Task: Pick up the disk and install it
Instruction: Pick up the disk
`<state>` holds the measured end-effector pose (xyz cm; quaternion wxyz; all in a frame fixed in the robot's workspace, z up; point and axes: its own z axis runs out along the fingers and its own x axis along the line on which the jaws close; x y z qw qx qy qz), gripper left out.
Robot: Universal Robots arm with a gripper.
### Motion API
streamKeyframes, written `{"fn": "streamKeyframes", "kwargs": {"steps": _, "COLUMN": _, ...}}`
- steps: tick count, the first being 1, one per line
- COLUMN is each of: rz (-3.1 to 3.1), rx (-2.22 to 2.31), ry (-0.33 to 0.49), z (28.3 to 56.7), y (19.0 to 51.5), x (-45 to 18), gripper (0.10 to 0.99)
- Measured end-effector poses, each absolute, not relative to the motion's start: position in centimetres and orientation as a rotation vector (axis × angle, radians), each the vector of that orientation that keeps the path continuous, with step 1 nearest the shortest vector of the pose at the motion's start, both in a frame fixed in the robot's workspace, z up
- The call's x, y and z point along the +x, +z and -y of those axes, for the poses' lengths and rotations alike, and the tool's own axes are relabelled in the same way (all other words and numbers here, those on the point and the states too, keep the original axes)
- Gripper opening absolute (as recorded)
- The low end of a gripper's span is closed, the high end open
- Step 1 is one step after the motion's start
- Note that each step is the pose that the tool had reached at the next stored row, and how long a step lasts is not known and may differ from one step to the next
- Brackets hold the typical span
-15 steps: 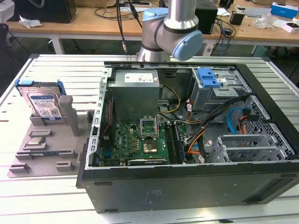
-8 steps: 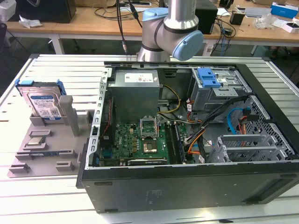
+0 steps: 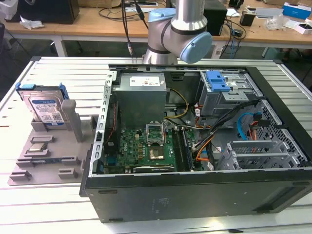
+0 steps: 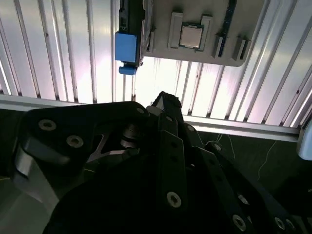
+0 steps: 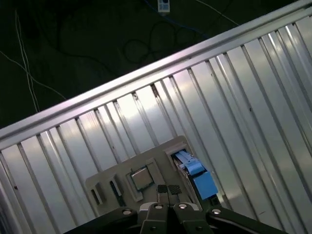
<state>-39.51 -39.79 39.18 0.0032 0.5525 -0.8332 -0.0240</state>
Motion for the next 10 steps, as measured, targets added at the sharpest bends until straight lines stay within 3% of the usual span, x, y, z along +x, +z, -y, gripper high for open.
{"fn": "streamKeyframes", "kwargs": {"steps": 10, "rz": 2.476, "rx": 1.916, "ry": -0.074, "z": 39.79, "y": 39.18, "x": -39.51, "gripper": 0.106}}
